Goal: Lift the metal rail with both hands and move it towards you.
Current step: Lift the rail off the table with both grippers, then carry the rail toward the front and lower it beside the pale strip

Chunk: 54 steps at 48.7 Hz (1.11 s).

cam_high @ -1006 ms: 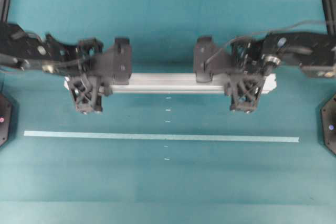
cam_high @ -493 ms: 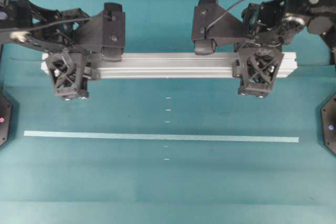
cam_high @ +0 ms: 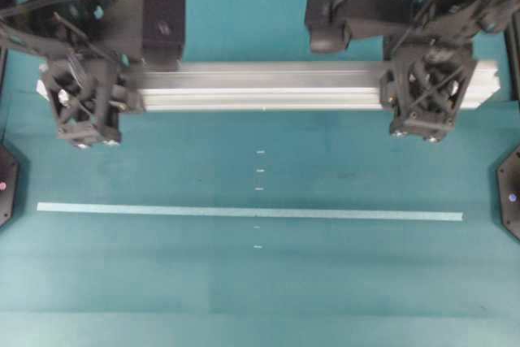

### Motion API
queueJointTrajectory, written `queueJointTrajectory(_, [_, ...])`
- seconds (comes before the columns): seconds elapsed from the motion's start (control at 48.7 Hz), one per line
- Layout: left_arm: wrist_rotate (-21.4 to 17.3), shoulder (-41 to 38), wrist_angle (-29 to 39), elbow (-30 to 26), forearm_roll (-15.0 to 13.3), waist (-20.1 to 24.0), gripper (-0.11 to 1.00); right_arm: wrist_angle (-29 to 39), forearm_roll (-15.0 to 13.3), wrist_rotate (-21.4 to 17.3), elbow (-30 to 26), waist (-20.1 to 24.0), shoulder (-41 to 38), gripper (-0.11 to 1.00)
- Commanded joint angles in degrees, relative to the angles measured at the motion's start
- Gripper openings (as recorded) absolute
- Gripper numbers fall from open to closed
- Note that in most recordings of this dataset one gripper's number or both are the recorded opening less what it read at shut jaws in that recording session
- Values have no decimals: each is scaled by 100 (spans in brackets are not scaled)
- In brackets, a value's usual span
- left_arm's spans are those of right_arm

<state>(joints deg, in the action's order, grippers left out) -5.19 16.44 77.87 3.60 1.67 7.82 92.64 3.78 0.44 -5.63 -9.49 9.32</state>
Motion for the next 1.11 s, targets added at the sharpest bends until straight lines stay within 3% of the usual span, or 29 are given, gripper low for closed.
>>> queueJointTrajectory(0.0, [229, 62, 185, -571, 9, -158, 29, -9, 35, -431, -422, 79, 26, 40])
queueJointTrajectory(0.226, [369, -246, 721, -1301, 18, -360, 29, 114, 9, -668, -729, 325, 26, 40])
queueJointTrajectory(0.718, [369, -299, 721, -1292, 9, -352, 29, 88, 0, -650, -598, 334, 18, 40])
queueJointTrajectory(0.883, [413, -272, 439, -1037, 9, -343, 29, -88, 0, -615, -211, 378, -26, 40])
queueJointTrajectory(1.088, [448, -123, -334, -105, 9, -343, 29, -721, 0, -554, 501, 378, -35, 40])
